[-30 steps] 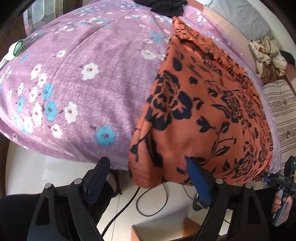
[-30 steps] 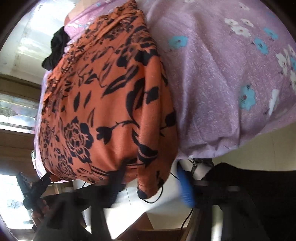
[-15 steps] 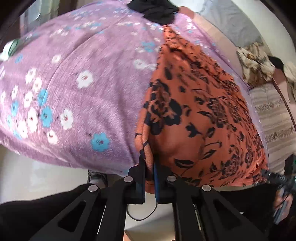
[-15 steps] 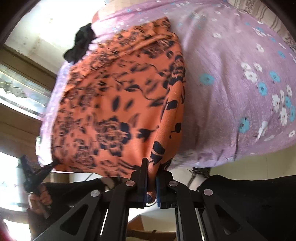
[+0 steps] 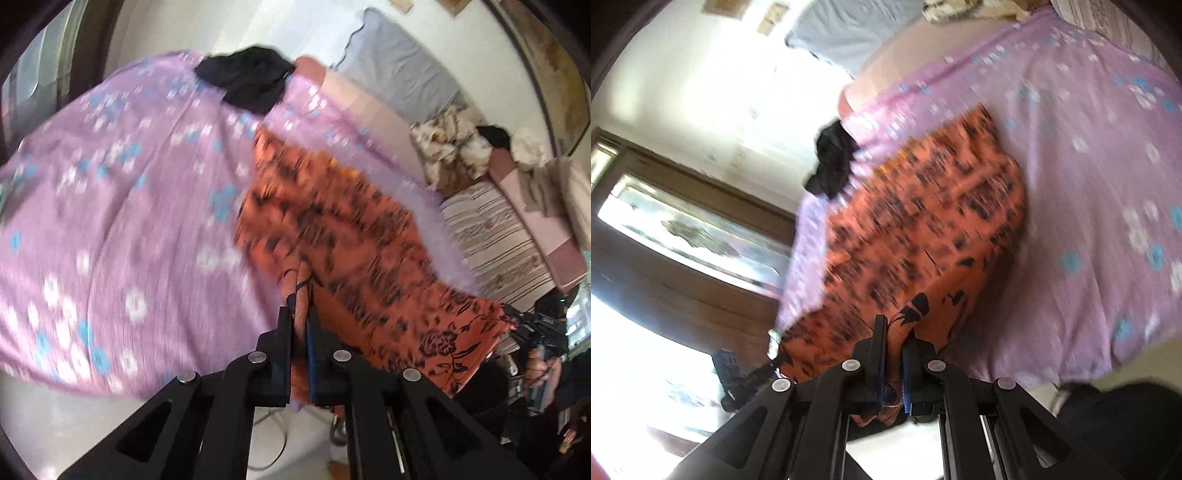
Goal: Fold small clothes
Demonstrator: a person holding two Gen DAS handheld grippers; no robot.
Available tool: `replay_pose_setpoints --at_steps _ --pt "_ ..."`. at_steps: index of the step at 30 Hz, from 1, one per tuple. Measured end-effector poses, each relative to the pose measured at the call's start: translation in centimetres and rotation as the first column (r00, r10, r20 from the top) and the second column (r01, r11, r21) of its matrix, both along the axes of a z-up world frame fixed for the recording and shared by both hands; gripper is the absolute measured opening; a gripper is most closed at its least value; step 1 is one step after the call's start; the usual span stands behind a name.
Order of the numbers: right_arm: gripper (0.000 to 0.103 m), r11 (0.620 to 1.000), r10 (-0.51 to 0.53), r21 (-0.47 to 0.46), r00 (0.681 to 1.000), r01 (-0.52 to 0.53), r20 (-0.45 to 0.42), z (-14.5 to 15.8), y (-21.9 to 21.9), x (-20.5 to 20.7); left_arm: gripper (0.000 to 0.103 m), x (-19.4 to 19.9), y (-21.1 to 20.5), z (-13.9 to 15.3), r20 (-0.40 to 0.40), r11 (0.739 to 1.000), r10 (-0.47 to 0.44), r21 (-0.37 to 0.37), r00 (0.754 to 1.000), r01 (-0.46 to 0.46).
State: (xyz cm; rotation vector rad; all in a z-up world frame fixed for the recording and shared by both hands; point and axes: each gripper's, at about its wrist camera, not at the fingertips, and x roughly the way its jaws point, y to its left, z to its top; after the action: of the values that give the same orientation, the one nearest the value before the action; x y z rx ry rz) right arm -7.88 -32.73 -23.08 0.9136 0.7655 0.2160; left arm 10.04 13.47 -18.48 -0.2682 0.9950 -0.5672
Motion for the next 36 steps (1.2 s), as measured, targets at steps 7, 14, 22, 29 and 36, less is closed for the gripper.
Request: replay_pose_setpoints --at_steps 7,14,22,29,36 --pt "0.006 0.996 -0.087 0.002 0.991 0.087 0.097 5.5 -5.1 8.4 0.006 9.2 -1.1 5.8 0.053 0.999 0.009 -0.041 0.999 -0.007" --pt "0.006 0.968 -0.252 0.027 0.966 0.251 0.061 4.2 -11.3 21.4 0.000 23.2 -5.0 5.4 0.052 0.995 0.102 -0.010 0.993 -0.102" --pt "0.022 0.877 -0.434 0.148 0.887 0.456 -0.159 -9.8 -16.9 31.1 0.000 35.1 -11.1 -5.0 0.025 0.961 0.225 0.159 0.974 -0.226" --pt "0.082 0.881 -0.453 0.127 0.890 0.457 -0.060 -8.5 -18.2 30.9 0.000 28.4 -11.3 -4.0 0.074 0.938 0.288 0.180 0.955 -0.297" --pt "0.071 0.929 -0.358 -0.079 0.932 0.362 0.057 -2.7 -12.8 29.3 0.032 20.8 -10.8 -4.0 0.102 0.911 0.356 0.185 0.929 -0.370"
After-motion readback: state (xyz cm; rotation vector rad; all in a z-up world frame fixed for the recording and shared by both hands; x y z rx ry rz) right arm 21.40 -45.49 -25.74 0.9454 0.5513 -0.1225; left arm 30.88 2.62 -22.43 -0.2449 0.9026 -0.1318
